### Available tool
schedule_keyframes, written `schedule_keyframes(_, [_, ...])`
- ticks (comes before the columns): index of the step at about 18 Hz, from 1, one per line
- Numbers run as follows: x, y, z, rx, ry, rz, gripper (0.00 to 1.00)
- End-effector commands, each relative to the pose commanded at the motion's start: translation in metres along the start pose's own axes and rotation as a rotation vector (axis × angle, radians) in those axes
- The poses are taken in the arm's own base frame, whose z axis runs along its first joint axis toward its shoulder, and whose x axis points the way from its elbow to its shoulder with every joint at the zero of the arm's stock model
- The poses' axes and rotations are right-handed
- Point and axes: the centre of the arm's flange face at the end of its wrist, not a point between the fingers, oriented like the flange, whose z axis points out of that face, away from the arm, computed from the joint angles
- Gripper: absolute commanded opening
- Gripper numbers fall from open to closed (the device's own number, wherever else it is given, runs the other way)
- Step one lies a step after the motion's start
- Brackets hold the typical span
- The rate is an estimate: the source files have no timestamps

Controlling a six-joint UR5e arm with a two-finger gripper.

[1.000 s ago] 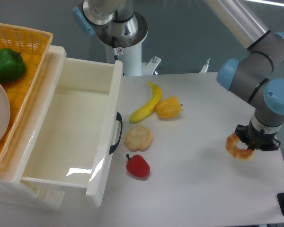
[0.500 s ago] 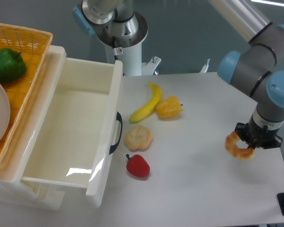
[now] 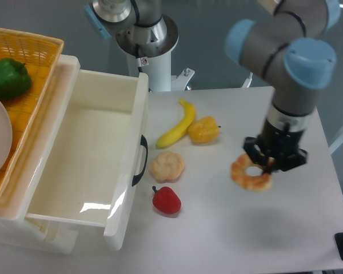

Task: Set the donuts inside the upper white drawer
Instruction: 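Carry the donut over the open white drawer and lower it inside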

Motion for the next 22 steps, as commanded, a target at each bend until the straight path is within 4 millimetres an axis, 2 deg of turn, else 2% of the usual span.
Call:
schedule_keyframes(6, [0.078, -0.035, -0.039, 0.089, 0.044, -0.045, 0.00])
schedule_keyframes(10, [0.118, -0.045, -0.057, 0.103, 0.057, -0.051, 0.00])
schedule_keyframes(12, [0.141, -0.051, -0.049, 0.093, 0.078, -0.040, 0.00])
schedule_keyframes(16, [0.182, -0.056, -0.024, 0.060, 0.123, 0.020, 0.16])
schedule_keyframes(19, [0.212, -0.060, -0.013, 0.041, 0.150, 0.061, 0.21])
schedule_keyframes(21, [0.227, -0.058, -0.003, 0.022, 0.170, 0.077, 0.32])
schedule_keyframes(22, [0.234, -0.059, 0.000, 0.014, 0.177, 0.087, 0.44])
